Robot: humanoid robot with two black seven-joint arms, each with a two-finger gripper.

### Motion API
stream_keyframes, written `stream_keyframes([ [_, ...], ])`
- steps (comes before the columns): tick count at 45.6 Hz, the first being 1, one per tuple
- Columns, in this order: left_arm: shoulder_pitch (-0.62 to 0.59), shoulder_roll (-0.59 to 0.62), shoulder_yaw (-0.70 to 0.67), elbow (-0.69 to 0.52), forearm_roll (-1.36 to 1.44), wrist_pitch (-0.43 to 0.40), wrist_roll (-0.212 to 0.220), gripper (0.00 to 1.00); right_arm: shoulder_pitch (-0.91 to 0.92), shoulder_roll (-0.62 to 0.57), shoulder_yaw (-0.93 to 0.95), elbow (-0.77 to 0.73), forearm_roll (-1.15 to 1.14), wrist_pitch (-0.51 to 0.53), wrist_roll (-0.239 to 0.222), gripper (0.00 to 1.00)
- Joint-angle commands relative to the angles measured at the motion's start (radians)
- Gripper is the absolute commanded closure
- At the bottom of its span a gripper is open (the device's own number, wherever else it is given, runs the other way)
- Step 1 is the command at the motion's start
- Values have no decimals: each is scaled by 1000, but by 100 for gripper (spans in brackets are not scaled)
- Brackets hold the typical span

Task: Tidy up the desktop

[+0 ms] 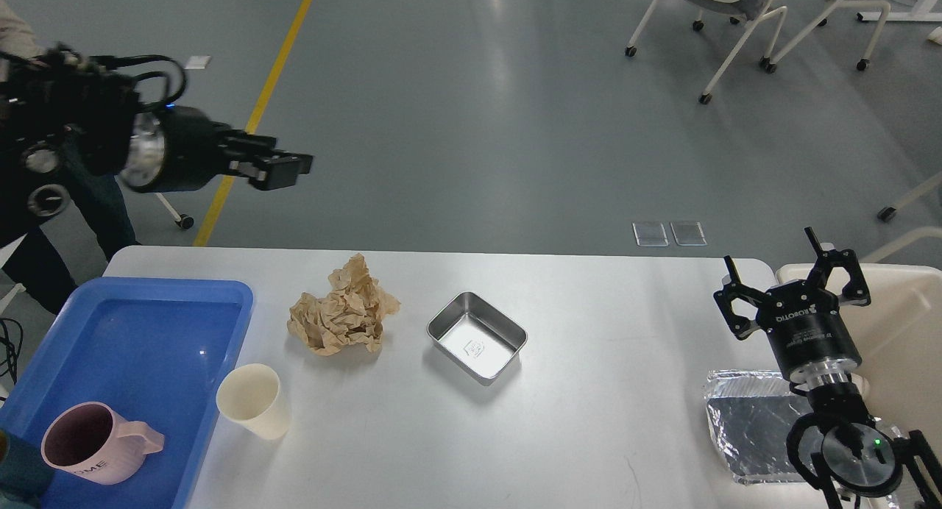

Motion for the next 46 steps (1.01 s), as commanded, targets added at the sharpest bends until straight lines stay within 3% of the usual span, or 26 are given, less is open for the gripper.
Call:
stream_keyframes([
  [1, 95, 269, -8, -88, -86, 78, 0, 1, 6, 2, -12, -2, -1, 0, 0, 0],
  [11, 311, 493, 15, -123, -106, 324, -9, 1, 13, 5, -39, -3, -1, 0, 0, 0],
  [16, 388, 529, 72, -128, -106, 410, -17, 1, 15, 5, -48, -3, -1, -2, 0, 0],
  [22, 397, 532, 150, -129, -104, 468, -21, 1, 13, 5, -51, -3, -1, -2, 0, 0],
  [24, 396, 526, 152, -129, -104, 466, -32, 1, 13, 3, -51, -3, -1, -2, 0, 0],
  [29, 371, 486, 142, -126, -104, 457, -106, 1, 9, 2, -51, -2, -1, -2, 0, 0],
  [32, 334, 426, 136, -116, -106, 422, -119, 1, 4, 2, -51, 0, -1, -2, 0, 0],
  [40, 149, 155, 135, -51, -106, 187, -109, 1, 0, -2, -42, 0, -1, -2, 0, 0],
  [44, 97, 30, 135, 28, -97, 154, -87, 1, 0, -3, -37, 0, -1, -2, 0, 0],
  [46, 64, -60, 136, 111, -96, 144, -57, 1, 0, -2, -35, -2, -1, -2, 1, 0],
])
